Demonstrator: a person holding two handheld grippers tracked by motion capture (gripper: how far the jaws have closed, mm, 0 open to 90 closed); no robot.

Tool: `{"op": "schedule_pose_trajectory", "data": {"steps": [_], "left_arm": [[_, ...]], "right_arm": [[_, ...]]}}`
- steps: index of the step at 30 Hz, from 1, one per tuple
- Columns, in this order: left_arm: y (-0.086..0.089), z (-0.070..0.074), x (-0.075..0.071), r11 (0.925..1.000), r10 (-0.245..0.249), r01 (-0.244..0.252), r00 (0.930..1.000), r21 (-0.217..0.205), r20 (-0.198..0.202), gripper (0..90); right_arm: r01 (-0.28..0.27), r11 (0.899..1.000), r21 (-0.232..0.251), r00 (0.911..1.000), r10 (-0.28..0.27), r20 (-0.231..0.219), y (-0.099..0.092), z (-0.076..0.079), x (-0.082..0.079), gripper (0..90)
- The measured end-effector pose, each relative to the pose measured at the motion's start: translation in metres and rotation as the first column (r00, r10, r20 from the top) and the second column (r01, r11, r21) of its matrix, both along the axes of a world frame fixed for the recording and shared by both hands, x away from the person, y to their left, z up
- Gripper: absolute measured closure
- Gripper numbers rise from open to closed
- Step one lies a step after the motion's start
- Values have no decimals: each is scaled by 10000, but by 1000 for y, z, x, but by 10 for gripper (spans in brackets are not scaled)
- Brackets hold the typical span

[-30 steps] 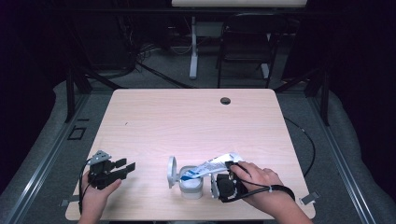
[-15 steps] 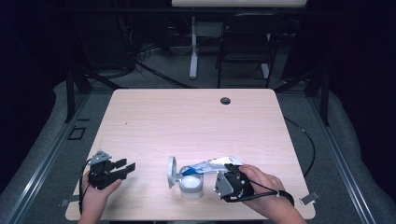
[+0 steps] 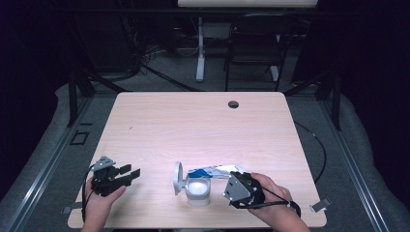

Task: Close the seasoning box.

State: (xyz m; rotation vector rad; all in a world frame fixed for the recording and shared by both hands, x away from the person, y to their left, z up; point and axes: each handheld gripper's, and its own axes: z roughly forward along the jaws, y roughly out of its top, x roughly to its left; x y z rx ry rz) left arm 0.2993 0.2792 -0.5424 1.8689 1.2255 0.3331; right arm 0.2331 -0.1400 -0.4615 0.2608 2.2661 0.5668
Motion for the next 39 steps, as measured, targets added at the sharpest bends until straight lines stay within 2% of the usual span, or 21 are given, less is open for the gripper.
{"op": "schedule_pose_trajectory", "data": {"steps": [1,3,7,12,19,22,23,24,25,27,28,30,31,32,33,35,36,38,39], "left_arm": [[0,0,0,10000,-28,28,10000,23,-30,510],[0,0,0,10000,-17,17,10000,15,4,510],[-1,1,-1,10000,-17,17,10000,-6,48,510],[-1,1,0,10000,-58,58,10000,26,-15,510],[-1,1,0,10000,-69,69,10000,57,-13,510],[-1,1,0,9999,-92,92,9999,108,-40,510],[-2,1,-1,9999,-108,108,9999,107,-41,510],[-3,0,-1,9999,-92,92,10000,96,0,510],[-3,1,-1,9999,-92,92,10000,99,-5,510],[-3,1,-1,9999,-106,106,9999,129,-6,510],[-4,1,-1,9999,-107,107,9999,111,11,510],[-4,1,-1,9999,-118,118,9999,114,2,510],[-5,0,-1,9999,-104,103,9999,96,30,510],[-5,1,-2,9998,-124,124,9999,124,32,510],[-6,1,-2,9998,-159,159,9999,140,48,510],[-7,1,-3,9997,-173,173,9998,187,13,510],[-7,1,-3,9997,-173,173,9998,187,13,510],[-7,0,-4,9995,-206,206,9998,248,-9,510],[-7,0,-4,9995,-191,191,9998,238,-5,510]], "right_arm": [[31,9997,253,10000,-29,-68,0,-1,0,897],[118,9989,450,9997,-109,-197,-1,-2,-1,897],[215,9912,1308,9993,-175,-321,-3,-6,1,896],[333,9838,1763,9984,-246,-513,-5,-8,2,897],[548,9646,2579,9962,-353,-795,-11,-13,3,898],[704,9493,3064,9953,-465,-845,-14,-13,5,898],[781,9392,3343,9948,-514,-880,-16,-13,6,898],[827,9342,3469,9944,-545,-902,-17,-13,7,898],[865,9295,3586,9943,-581,-893,-17,-14,8,898],[899,9267,3650,9940,-606,-908,-18,-14,9,897],[967,9152,3912,9937,-663,-905,-19,-15,11,898],[982,9116,3993,9933,-649,-959,-20,-16,12,897],[1046,8996,4239,9929,-698,-967,-22,-17,14,897],[1046,8996,4239,9929,-698,-967,-22,-17,14,897],[1114,8880,4461,9919,-714,-1055,-26,-19,16,897],[1218,8742,4700,9906,-777,-1123,-30,-20,17,897],[1218,8742,4700,9906,-777,-1123,-30,-20,17,897],[1356,8562,4986,9894,-905,-1136,-35,-22,18,897],[1454,8345,5314,9875,-896,-1295,-40,-23,20,897]]}}
